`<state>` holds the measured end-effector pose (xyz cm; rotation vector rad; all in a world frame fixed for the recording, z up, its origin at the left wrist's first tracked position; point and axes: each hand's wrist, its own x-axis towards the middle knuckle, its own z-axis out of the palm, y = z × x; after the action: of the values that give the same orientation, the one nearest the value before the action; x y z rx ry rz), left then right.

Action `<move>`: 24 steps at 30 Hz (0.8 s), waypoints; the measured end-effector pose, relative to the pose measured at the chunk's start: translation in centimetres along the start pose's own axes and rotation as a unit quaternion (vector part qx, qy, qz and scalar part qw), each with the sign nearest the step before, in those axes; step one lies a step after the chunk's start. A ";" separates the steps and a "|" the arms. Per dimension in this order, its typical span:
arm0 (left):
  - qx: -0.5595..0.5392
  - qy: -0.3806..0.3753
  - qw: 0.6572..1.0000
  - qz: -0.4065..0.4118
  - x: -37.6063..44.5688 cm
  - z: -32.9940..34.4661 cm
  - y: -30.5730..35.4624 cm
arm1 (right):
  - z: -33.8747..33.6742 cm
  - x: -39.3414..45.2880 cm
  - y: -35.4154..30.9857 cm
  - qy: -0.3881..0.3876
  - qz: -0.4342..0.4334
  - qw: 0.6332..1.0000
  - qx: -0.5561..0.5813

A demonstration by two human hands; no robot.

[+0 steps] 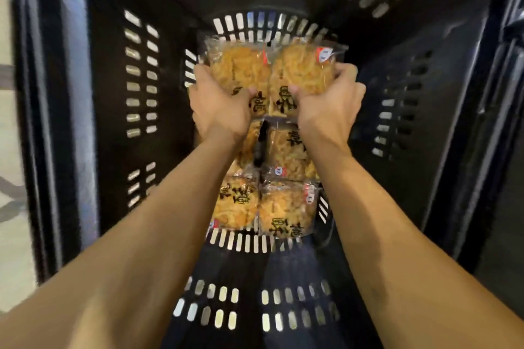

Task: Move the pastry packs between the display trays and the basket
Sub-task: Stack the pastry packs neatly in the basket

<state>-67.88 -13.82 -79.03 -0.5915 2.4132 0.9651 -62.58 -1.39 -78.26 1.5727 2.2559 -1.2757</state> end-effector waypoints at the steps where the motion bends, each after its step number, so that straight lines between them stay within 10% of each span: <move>1: -0.023 -0.015 1.000 0.005 -0.6 -0.6 0.1 | -0.5 -0.5 -0.1 -0.004 -0.002 1.000 0.025; 14: -0.168 -0.168 0.938 0.253 -19.6 -30.3 16.8 | -28.5 -25.8 -17.6 0.055 -0.116 0.964 0.232; 24: -0.160 -0.365 0.715 0.574 -54.6 -49.4 34.0 | -56.8 -60.6 -19.7 0.366 -0.221 0.812 0.398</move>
<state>-55.98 -15.37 1.20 1.1999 1.6610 1.6489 -30.90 -8.74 0.70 2.1581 2.8528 -2.2949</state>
